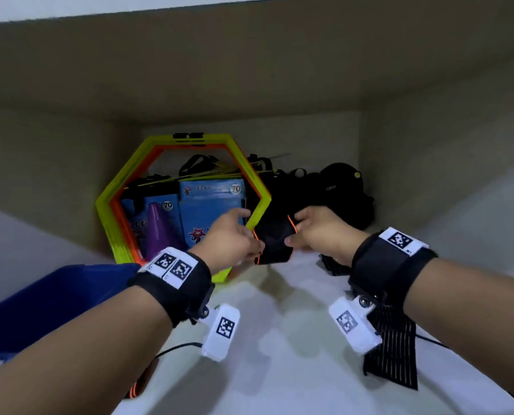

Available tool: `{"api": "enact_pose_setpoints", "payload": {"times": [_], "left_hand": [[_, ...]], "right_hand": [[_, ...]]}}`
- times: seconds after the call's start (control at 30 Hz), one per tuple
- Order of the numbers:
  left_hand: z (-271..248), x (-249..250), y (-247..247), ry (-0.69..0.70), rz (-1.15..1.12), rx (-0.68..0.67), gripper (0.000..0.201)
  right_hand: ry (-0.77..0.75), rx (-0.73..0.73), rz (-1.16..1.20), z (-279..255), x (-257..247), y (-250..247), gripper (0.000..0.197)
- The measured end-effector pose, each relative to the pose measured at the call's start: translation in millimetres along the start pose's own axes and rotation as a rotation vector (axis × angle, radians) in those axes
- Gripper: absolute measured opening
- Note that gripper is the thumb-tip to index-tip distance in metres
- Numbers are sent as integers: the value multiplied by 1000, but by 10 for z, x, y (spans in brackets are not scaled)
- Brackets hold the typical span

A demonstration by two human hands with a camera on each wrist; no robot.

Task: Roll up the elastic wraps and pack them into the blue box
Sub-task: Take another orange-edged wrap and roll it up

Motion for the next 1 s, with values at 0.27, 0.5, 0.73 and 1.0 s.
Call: {"api": "enact_pose_setpoints", "payload": {"times": [0.27, 0.5, 0.73, 1.0], "left_hand": [[-944, -734, 576, -28, 309, -335, 53], [-1513, -523, 713, 187, 528, -494, 52], [-1602, -551, 714, 235, 592, -415, 63], [-1559, -765, 633, -93, 252, -254, 52]], "right_hand": [[160, -251, -314, -554, 1027, 568, 34], [41, -335, -619, -915, 1228, 732, 41], [-82, -276, -593, -1120, 1147, 862, 38], [113, -322, -321, -1040, 1242, 924, 54]]}}
Point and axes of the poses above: each hand's wrist, its own z-axis towards the middle knuckle, its own y-axis out of the palm, x = y × z, the point moved 8 cm from there along z, towards the middle knuckle, and after that the axes turned 10 degrees about y, right-handed, at the moved point
